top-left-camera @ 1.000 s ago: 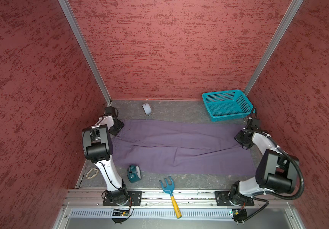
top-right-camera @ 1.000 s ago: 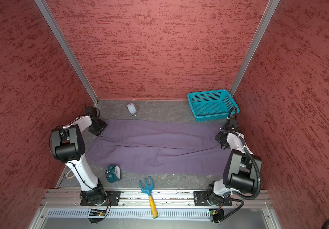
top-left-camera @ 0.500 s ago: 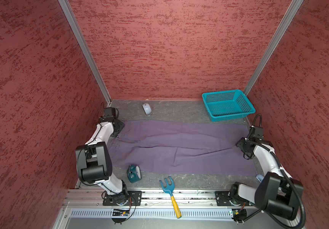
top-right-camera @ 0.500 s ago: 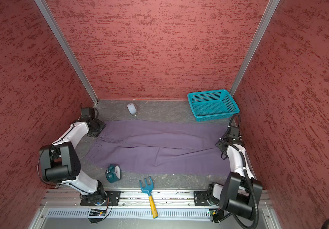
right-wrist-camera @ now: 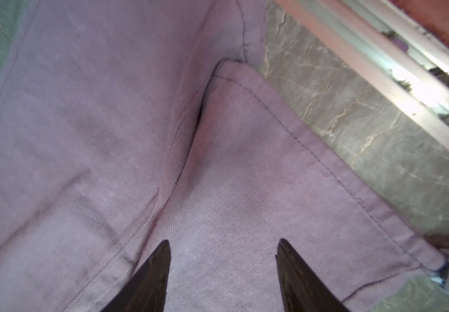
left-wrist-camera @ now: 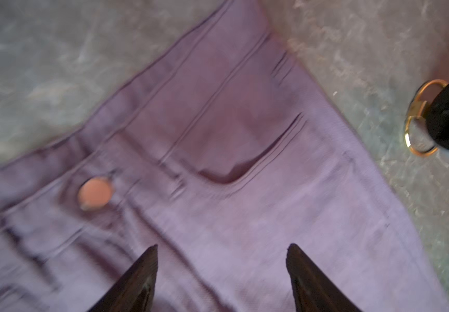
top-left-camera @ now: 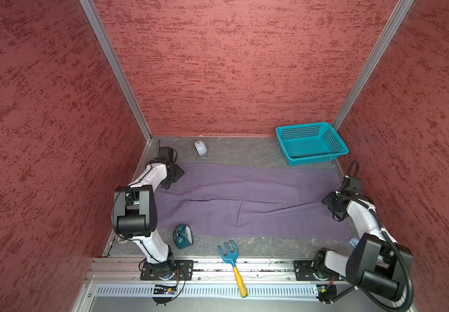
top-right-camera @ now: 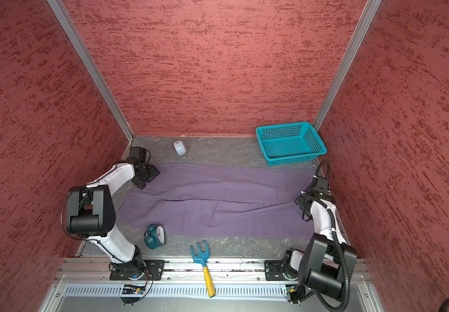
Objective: Fold and stack the trousers
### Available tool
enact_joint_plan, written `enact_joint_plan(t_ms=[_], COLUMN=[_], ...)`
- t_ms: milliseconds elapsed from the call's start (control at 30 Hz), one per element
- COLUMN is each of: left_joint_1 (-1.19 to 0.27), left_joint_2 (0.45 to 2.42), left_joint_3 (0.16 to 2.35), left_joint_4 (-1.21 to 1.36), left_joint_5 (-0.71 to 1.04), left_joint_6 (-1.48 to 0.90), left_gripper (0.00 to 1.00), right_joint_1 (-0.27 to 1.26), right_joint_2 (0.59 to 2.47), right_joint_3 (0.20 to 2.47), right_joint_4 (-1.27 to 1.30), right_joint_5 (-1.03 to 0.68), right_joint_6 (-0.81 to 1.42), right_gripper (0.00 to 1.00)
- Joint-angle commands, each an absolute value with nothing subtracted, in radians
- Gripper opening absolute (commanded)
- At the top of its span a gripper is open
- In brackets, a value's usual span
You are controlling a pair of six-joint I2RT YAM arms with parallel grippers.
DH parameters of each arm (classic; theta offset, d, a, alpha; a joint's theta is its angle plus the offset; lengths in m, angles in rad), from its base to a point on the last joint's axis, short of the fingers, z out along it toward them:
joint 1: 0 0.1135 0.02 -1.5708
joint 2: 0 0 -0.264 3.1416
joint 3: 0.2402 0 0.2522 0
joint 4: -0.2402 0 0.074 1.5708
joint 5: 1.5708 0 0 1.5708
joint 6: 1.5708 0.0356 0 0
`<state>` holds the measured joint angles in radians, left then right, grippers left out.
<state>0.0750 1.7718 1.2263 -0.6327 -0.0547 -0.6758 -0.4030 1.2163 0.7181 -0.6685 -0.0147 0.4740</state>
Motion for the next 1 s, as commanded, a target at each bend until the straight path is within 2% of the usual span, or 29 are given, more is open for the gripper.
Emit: enact_joint_plan(t_ms=[0,100,300,333,500,567,700,867,967], left_joint_1=[0.101,0.105,0.139,0.146,0.230,0.257,0.281,0.312,0.332], left_joint_2=[1.877,1.973,2.129,2.146,2.180,2.185,2.175,2.140,2.105], left_joint_3=[1.315,1.412,1.568,1.584,1.610,1.620,1.627,1.573,1.541], left_joint_4=[-0.671,-0.715,-0.766,-0.773,-0.763,-0.747,-0.765,-0.738,-0.706], left_joint_5=[-0.088,-0.133,-0.105,-0.100,-0.091,-0.061,-0.095,-0.115,-0.105], left_joint_6=[-0.651,-0.642,-0.632,-0.633,-0.633,-0.616,-0.621,-0.657,-0.665], left_gripper=[0.76,0.77,0.75,0.70,0.26,0.20,0.02,0.00,0.00], right_joint_1=[-0.405,-0.406,-0.405,-0.405,-0.405,-0.405,-0.405,-0.405,-0.406], right_joint_2=[1.220,1.220,1.227,1.229,1.236,1.244,1.278,1.288,1.304], right_joint_3=[0.715,0.722,0.728,0.729,0.747,0.759,0.780,0.767,0.760], right_joint_4=[-0.644,-0.649,-0.646,-0.647,-0.658,-0.661,-0.687,-0.707,-0.707], right_joint_5=[-0.039,-0.039,-0.051,-0.052,-0.028,-0.032,-0.018,0.044,0.061], right_joint_6=[0.481,0.482,0.489,0.489,0.483,0.478,0.464,0.462,0.459], right_gripper=[0.66,0.67,0.67,0.67,0.68,0.68,0.69,0.77,0.78])
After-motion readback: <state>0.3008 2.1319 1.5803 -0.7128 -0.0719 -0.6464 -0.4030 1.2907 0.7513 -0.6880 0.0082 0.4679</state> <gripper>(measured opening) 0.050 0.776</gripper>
